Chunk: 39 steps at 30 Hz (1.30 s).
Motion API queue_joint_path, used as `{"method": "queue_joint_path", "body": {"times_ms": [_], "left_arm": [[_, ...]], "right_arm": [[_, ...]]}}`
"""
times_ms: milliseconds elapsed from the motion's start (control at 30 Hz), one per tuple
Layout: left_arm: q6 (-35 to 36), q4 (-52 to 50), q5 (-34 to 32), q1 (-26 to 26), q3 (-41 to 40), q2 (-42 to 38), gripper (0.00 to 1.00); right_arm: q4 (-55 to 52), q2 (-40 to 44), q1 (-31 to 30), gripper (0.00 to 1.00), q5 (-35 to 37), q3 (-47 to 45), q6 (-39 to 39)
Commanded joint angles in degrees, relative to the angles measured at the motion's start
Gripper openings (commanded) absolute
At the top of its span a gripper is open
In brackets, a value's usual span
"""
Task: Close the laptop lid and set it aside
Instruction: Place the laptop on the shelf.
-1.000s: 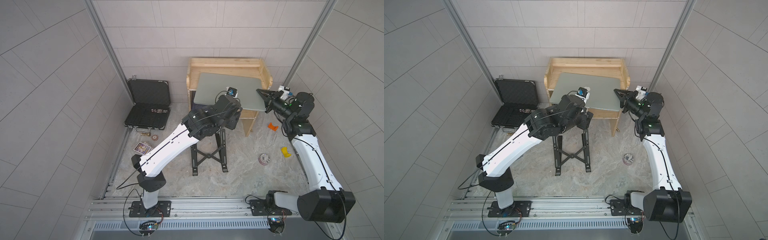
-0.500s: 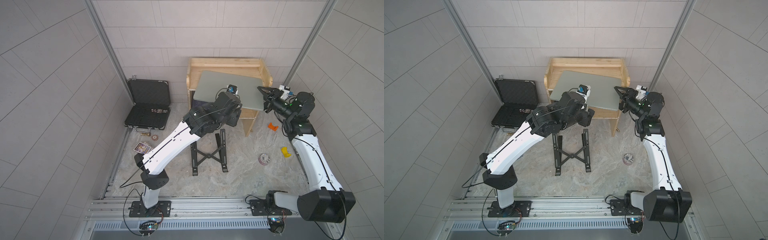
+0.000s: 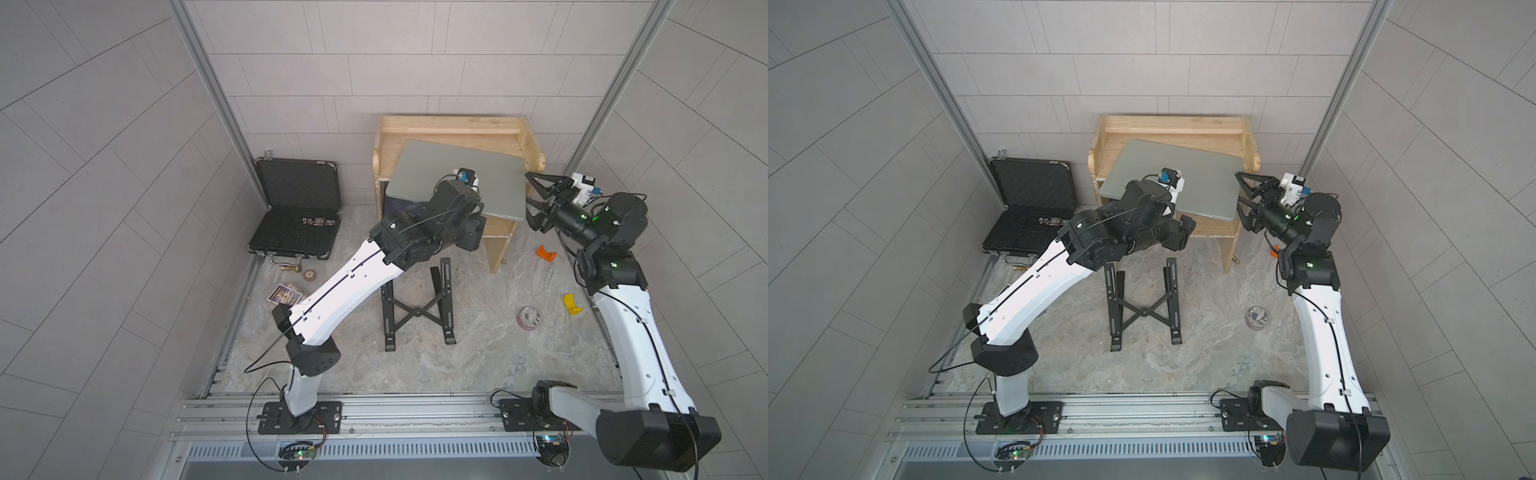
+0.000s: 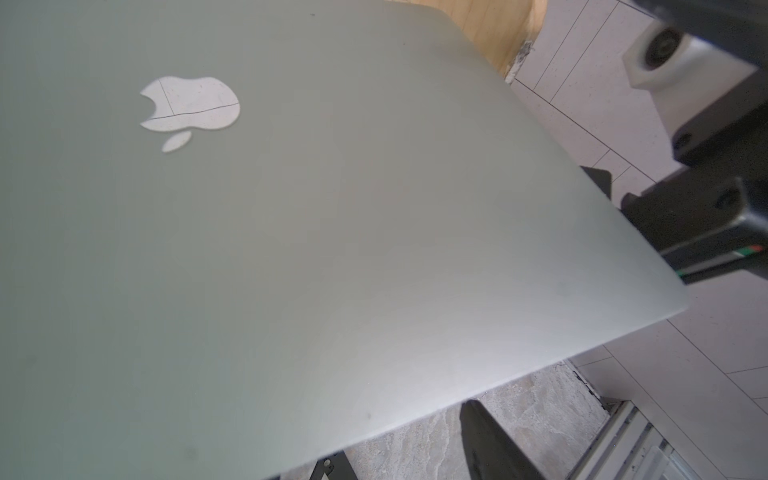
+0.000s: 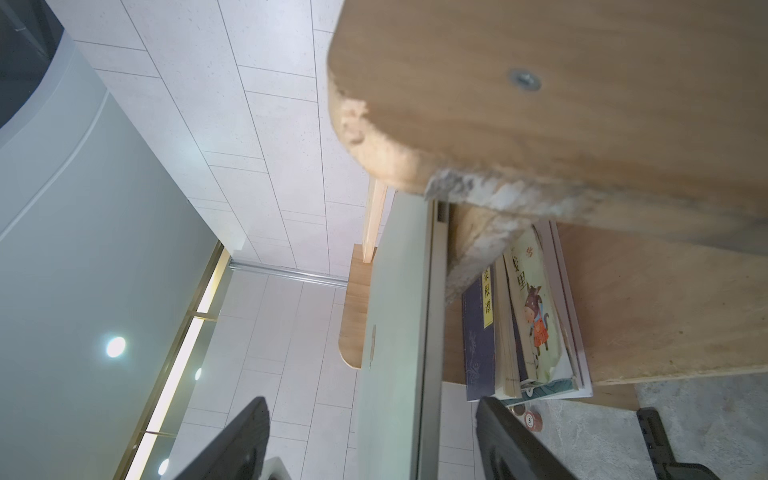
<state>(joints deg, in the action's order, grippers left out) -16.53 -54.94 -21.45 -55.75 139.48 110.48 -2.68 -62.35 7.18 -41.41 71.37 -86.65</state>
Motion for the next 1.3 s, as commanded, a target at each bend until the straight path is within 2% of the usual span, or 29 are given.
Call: {"method": "queue_joint_path", "body": {"times_ms": [0,133,267,400,567,767,933,1267], "left_arm": [[-1.79,4.50,3.79,1.06,1.52,1.05,0.67],[-2.95,6.10,6.58,1.53,1.58,1.85,0.67],[-3.84,7.48,9.04,1.77,1.82,2.82,0.67],[-5.49,8.38,10.99,2.28,3.01,3.97,0.67],[-6.31,8.67,12.11,2.70,4.57,5.60,0.67],[-6.04,9.49,12.17,2.75,4.48,5.73,0.67],[-5.11,9.21,11.69,2.75,3.46,4.57,0.66],[-2.52,10.52,9.05,2.84,-4.29,-0.45,0.66]], "right_arm": [[-2.25,4.68,1.20,0.82,1.04,-1.54,3.10],[-7.42,8.53,1.44,0.81,2.66,-1.45,7.37],[-11.89,11.29,1.49,0.72,4.15,-0.50,11.90],[-16.13,12.32,1.43,0.56,4.44,1.42,16.29],[-22.04,12.34,1.44,0.27,4.32,4.52,22.55],[-23.71,11.90,0.06,0.01,2.93,3.79,24.42],[-24.63,10.63,-3.94,0.00,3.44,4.21,26.24],[-27.90,9.73,-13.84,0.00,10.04,5.94,30.44]]}}
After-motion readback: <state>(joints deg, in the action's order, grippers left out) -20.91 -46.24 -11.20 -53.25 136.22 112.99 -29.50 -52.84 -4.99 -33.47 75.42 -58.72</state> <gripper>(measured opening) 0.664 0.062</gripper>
